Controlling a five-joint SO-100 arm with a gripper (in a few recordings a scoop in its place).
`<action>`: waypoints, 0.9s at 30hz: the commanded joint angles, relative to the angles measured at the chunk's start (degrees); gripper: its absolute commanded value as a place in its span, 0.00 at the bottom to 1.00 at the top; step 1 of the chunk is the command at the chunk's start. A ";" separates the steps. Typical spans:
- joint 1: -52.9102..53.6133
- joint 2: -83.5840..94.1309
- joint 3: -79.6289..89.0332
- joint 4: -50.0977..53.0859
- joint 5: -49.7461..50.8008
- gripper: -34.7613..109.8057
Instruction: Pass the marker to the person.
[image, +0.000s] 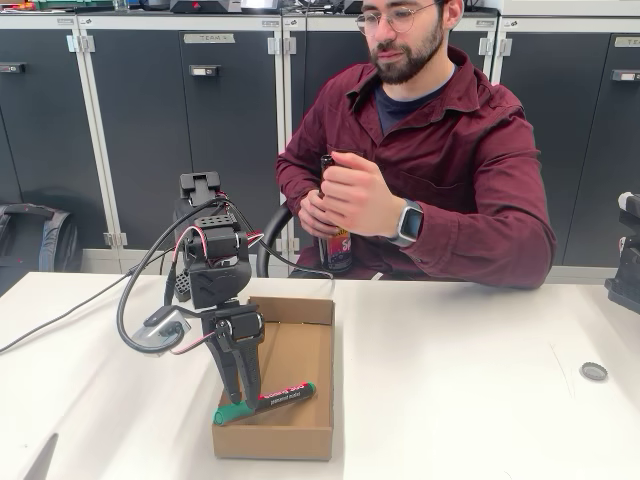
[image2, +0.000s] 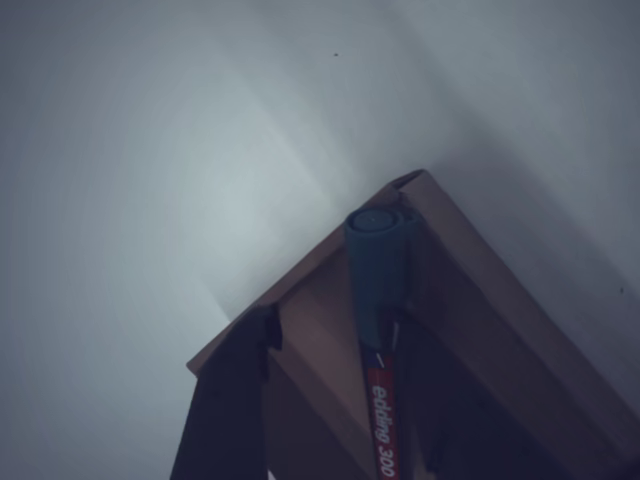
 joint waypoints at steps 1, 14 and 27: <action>-1.32 0.62 -0.53 -0.35 -0.53 0.38; -1.93 -0.97 -0.44 -1.76 -0.35 0.36; -1.85 -2.55 -0.88 -1.58 -0.44 0.37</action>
